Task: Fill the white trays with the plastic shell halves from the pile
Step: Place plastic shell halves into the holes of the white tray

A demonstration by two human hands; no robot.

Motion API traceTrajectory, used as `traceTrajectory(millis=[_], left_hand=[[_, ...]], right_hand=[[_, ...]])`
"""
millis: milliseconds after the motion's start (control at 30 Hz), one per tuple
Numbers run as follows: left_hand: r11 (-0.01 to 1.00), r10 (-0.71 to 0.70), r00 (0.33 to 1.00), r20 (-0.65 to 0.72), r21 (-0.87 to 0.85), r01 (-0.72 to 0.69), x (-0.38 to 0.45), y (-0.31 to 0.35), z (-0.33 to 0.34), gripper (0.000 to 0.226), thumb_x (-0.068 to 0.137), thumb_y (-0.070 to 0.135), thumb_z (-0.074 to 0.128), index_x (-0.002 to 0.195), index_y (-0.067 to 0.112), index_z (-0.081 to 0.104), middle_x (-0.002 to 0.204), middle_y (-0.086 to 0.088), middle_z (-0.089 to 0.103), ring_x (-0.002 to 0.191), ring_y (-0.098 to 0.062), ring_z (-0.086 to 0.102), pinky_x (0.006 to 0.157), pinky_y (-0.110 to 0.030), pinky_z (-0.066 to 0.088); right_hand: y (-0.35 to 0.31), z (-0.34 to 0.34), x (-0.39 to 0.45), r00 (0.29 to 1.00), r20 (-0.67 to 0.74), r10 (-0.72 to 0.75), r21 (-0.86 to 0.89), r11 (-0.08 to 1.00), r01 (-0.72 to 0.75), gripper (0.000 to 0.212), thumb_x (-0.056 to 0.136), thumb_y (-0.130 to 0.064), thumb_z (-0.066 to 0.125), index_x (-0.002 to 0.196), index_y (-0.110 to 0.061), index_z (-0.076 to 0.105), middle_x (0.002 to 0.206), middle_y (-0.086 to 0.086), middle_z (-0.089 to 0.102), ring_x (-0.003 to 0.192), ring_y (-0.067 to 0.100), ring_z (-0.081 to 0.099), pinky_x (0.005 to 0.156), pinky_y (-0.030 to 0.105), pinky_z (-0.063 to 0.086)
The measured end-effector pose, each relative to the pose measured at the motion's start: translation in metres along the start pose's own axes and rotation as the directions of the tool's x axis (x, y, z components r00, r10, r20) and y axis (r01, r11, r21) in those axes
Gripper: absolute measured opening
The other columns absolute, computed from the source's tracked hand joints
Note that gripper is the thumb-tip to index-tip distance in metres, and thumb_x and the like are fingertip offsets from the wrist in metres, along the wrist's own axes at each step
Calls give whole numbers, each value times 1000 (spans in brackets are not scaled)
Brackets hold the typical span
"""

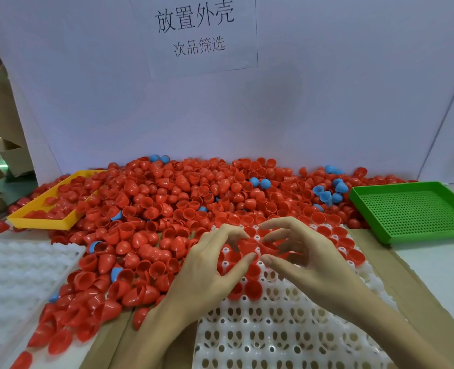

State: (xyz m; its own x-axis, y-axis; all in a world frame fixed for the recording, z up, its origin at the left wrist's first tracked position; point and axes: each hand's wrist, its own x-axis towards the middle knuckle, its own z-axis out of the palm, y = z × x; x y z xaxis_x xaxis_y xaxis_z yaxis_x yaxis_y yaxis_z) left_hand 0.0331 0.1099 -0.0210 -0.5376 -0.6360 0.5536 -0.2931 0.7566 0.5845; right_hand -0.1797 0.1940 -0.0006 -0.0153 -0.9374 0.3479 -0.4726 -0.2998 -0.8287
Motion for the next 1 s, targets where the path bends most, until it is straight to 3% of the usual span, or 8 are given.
traceTrajectory(millis=[200,433,733,867,1000], left_hand=[[996,-48,998,-28,-79,46,1,2,0,48,90,46,80,128,47,51,115,20,66,114,-9,66,99,-19,49],[992,-26,991,-133,-123,10,2,8,2,36,90,36,81,118,36,59,111,17,68,109,-10,68,95,-15,48],[981,-50,989,-141,-191,23,2,13,-1,31,91,34,81,116,34,63,111,13,70,108,-14,69,94,-17,49],[957,-111,990,-84,-277,83,4,13,-2,28,98,28,73,125,35,66,113,13,73,108,-16,70,94,-25,55],[916,-171,982,75,-356,186,6,12,-5,33,105,26,59,138,28,66,127,10,71,125,-14,64,106,-30,51]], right_hand=[[0,-2,1,996,-13,-87,-73,994,85,48,91,-10,79,125,-41,64,121,-15,71,110,14,70,80,31,61],[-2,-2,2,989,-30,-145,-120,983,141,50,90,-8,80,125,-40,65,127,-12,68,116,16,66,78,26,58],[-8,1,-1,989,-15,-150,-85,985,148,50,88,-13,83,128,-36,64,117,-11,67,101,17,68,72,25,57],[-12,3,-1,992,-12,-126,-15,992,126,46,88,-35,80,130,-37,61,116,-12,67,105,18,69,75,26,59],[-10,3,-1,993,-19,-113,-39,993,112,38,91,-27,79,126,-34,65,117,-11,65,101,20,70,75,32,60]])
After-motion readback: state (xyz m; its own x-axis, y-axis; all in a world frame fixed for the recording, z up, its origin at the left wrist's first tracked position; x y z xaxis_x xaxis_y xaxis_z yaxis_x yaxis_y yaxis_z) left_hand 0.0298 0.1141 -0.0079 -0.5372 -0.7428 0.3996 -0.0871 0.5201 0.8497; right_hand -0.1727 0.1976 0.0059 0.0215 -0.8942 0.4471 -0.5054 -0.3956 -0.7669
